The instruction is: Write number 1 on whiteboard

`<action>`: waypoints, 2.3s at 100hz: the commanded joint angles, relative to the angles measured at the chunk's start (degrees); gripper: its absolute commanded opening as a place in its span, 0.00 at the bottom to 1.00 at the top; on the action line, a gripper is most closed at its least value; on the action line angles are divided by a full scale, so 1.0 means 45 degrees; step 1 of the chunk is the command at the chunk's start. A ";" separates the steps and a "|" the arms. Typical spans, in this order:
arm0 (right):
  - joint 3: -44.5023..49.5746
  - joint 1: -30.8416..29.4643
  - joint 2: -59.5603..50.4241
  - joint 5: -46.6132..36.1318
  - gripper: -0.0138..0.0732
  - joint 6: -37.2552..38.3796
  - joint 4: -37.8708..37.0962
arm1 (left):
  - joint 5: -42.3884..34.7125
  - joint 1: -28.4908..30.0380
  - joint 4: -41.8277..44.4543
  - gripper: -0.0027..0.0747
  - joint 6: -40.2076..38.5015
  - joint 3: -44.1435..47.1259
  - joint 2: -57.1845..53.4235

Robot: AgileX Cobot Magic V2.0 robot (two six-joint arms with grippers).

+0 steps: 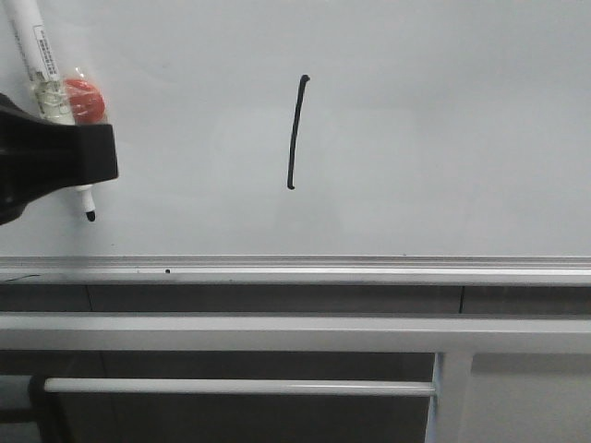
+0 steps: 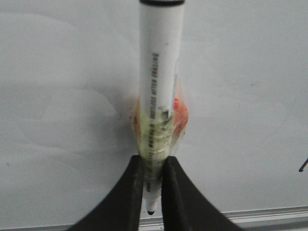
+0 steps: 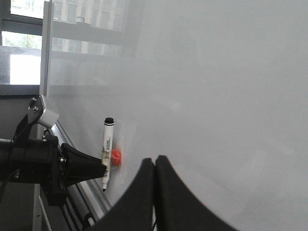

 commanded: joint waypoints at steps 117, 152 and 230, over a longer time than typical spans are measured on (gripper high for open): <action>-0.0333 -0.0059 0.0011 -0.0677 0.09 -0.0106 0.0037 | -0.3586 -0.5253 -0.4025 0.01 0.4889 -0.0264 -0.2621; 0.0593 -0.0076 -0.3204 -0.0580 0.09 -0.0106 -0.0041 | -0.3586 -0.6826 -0.4337 0.01 0.6264 -0.0264 -0.3595; 0.5046 -0.0076 -0.6537 0.1382 0.09 -0.0106 0.0521 | -0.3099 -0.7237 -0.3235 0.01 0.6296 -0.0264 -0.3595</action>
